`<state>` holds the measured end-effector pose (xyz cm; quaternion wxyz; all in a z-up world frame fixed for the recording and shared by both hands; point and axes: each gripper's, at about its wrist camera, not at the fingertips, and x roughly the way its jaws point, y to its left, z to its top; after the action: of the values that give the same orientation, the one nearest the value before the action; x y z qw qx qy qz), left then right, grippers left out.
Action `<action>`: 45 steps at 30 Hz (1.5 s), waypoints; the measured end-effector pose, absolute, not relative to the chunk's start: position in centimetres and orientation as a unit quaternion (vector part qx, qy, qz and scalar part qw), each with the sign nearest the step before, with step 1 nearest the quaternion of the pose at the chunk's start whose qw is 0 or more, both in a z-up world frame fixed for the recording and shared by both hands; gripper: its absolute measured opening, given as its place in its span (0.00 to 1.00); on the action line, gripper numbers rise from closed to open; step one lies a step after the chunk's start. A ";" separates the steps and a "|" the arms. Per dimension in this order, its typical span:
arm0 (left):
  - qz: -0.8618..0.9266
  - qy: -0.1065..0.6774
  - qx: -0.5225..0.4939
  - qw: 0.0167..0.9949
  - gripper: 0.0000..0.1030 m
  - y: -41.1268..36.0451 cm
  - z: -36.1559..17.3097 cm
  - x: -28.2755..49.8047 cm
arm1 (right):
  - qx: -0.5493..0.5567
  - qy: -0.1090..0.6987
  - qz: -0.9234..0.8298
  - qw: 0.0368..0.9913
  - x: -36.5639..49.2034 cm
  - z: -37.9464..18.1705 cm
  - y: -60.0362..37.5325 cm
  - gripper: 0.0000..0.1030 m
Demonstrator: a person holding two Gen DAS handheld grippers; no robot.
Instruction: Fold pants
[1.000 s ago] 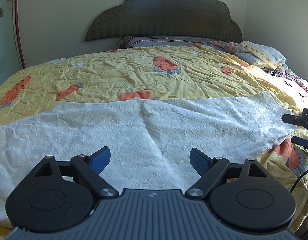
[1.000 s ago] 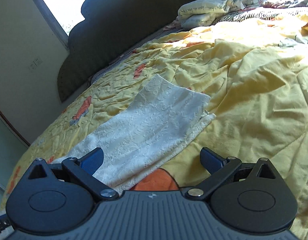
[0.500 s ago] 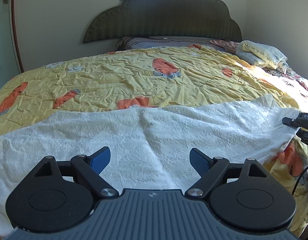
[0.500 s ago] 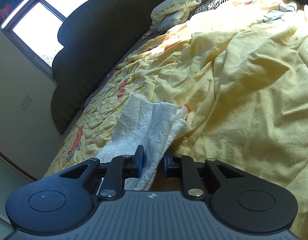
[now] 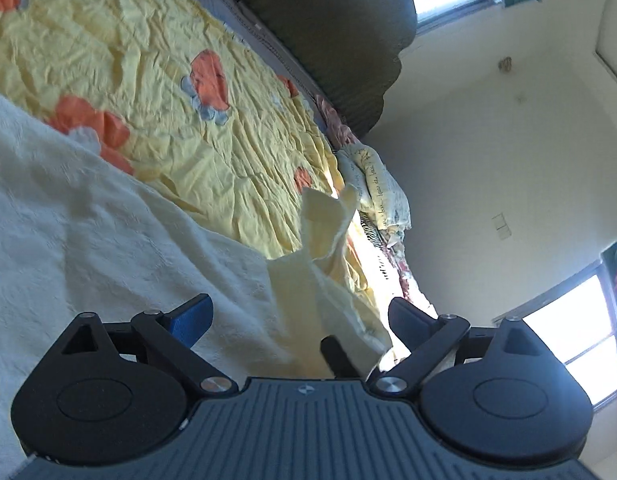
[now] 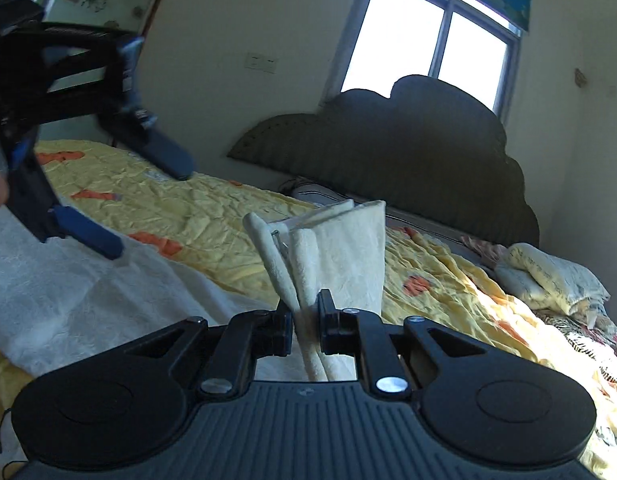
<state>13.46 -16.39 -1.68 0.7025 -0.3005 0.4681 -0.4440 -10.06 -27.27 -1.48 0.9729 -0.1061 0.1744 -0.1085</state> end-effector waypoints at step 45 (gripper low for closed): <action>-0.237 0.365 -0.087 0.896 0.38 -3.9 -2.9 17.1 | -0.269 0.214 0.169 0.924 -2.4 -4.7 -10.1 0.12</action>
<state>17.08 -3.89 -2.89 0.8963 -0.0869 0.3649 -0.2367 -2.44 -10.05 -4.66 0.9235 -0.2693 0.2144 0.1694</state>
